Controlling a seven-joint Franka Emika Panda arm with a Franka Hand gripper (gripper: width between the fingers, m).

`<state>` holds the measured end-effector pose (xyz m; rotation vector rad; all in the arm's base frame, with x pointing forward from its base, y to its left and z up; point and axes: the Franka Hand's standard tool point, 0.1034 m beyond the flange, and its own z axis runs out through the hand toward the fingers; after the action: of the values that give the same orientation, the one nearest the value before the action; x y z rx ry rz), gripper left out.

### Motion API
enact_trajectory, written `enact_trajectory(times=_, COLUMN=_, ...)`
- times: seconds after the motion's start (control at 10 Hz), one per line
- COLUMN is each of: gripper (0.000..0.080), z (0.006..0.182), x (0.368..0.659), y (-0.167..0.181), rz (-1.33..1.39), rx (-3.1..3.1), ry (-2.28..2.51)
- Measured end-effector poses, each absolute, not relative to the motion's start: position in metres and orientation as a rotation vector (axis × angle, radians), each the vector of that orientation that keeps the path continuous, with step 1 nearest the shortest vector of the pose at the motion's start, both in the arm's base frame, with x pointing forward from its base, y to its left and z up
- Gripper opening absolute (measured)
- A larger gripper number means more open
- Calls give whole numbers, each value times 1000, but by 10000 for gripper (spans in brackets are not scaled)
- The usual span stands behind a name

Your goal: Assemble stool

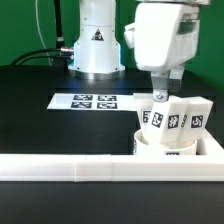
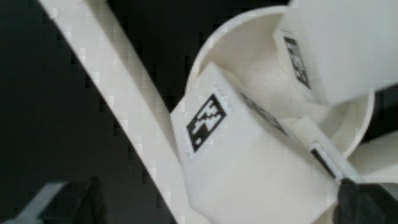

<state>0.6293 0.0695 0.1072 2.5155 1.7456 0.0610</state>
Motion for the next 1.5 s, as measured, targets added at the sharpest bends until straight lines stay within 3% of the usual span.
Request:
enact_trajectory(times=0.7, gripper=649, z=106, x=630, y=74, rz=-70, rx=1859, ry=2318)
enact_trajectory(times=1.3, gripper=649, z=91, x=624, y=74, rz=-99, rx=1816, ry=2351)
enact_trajectory(times=1.5, gripper=397, z=91, x=626, y=73, rz=-101, rx=1817, ry=2349)
